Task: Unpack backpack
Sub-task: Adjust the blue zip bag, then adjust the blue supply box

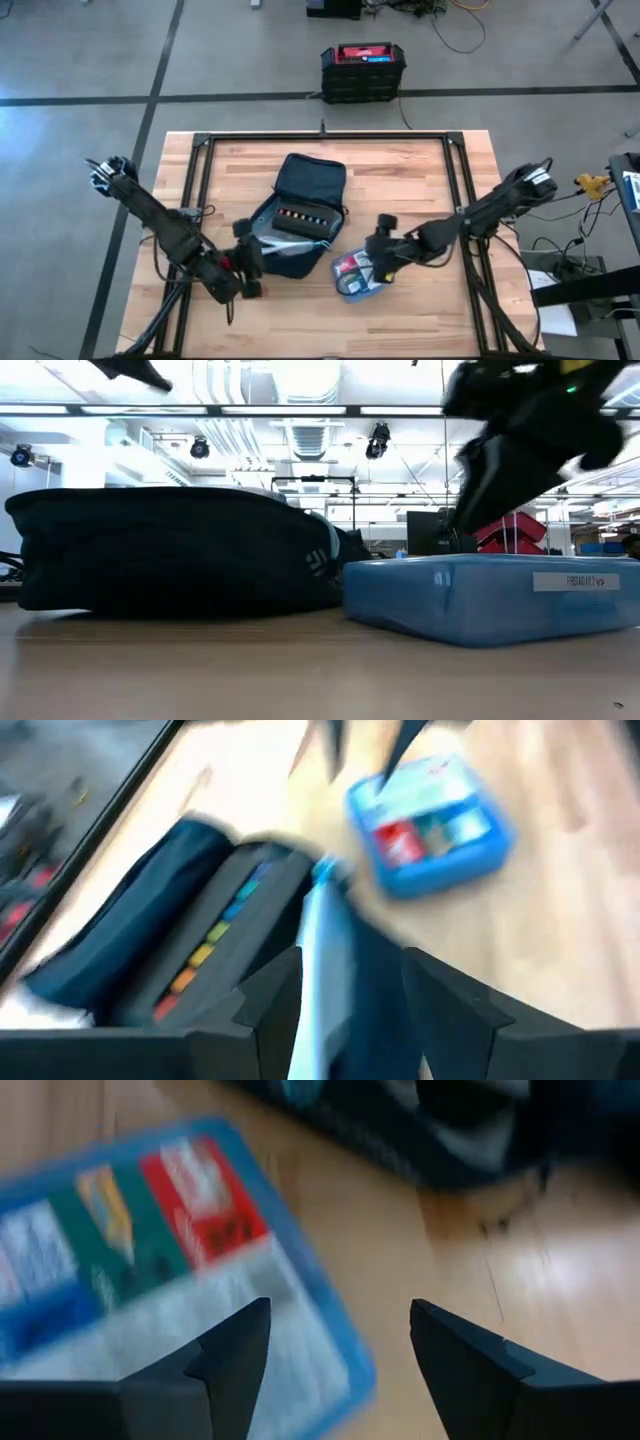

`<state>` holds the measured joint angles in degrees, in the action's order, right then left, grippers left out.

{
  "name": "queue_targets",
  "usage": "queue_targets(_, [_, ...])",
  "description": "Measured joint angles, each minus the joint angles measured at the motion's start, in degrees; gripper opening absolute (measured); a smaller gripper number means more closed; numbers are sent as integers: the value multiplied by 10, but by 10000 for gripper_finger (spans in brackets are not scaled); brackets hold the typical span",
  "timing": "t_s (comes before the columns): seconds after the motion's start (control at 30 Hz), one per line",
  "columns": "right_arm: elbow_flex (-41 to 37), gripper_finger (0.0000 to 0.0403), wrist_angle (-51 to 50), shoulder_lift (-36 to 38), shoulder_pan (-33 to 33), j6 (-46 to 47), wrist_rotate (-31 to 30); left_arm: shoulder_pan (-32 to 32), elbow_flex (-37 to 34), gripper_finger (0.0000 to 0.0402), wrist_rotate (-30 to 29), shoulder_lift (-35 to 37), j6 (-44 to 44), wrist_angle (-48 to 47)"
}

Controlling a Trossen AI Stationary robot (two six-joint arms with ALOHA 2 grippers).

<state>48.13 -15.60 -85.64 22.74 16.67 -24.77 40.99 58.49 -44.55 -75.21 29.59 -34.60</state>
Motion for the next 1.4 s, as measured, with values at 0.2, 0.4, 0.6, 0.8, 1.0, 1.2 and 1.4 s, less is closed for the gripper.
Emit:
queue_targets(0.2, [5, 162, 185, -74, -49, -56, 72, 1, -19, 142, 1, -68, -77, 146])
queue_targets(0.4, [45, 116, 210, -154, -79, -44, 117, 1, -18, 115, 1, -113, -54, 140])
queue_targets(0.6, [125, 82, 215, -219, -80, -69, 113, 2, -17, 97, 1, -119, -49, 140])
queue_targets(0.8, [205, 11, 136, -224, -80, -118, 83, 13, -17, 84, 1, -118, -46, 136])
queue_targets(1.0, [264, 17, 101, -223, -86, -165, 67, 20, -18, 80, 11, -117, -36, 129])
queue_targets(1.2, [295, 6, 67, -223, -101, -216, 66, 21, -19, 80, 26, -117, -27, 124])
queue_targets(1.4, [294, 15, 12, -224, -121, -234, 66, 21, -19, 80, 34, -117, -25, 121])
